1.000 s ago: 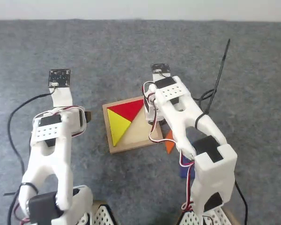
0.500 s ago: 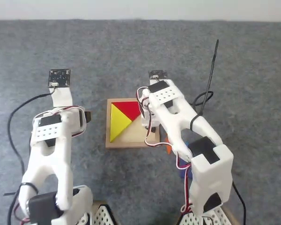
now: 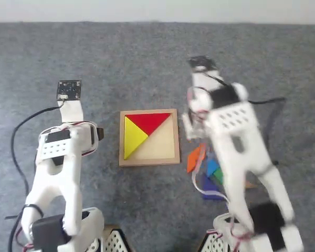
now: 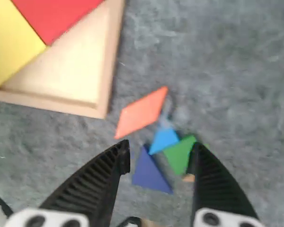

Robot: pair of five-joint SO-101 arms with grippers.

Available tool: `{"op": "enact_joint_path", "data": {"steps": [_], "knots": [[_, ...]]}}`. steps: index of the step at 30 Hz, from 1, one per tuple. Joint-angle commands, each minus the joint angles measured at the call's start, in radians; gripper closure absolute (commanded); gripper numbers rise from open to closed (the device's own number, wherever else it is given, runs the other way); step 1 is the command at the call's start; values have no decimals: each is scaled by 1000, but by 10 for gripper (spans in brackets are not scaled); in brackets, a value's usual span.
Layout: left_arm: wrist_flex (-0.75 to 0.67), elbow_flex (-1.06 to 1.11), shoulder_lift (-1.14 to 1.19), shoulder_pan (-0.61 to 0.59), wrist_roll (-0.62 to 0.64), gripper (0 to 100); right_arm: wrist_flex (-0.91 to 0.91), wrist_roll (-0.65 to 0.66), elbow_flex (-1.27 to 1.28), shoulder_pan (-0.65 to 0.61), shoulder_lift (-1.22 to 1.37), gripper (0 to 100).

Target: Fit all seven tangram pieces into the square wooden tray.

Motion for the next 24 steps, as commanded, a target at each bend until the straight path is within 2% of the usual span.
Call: {"op": "enact_joint_path", "data": {"steps": [1,6,10,13,16,21,24], "knots": [[-20,-10,-17,5,-9,778,-36,84,130,119,-143,738],[2,-8,-17,23,-60,779,-173,106,333,239,-150,769],[8,-7,-17,38,-66,780,-245,219,442,263,-159,855],[8,-5,-17,40,-104,815,-252,117,445,262,-151,910],[3,18,-40,57,-127,854,-274,20,451,232,-148,907],[-107,199,-256,71,-132,858,-315,-115,494,124,-148,820],[-144,306,-423,66,-146,815,-390,-170,534,90,-148,756]]}}
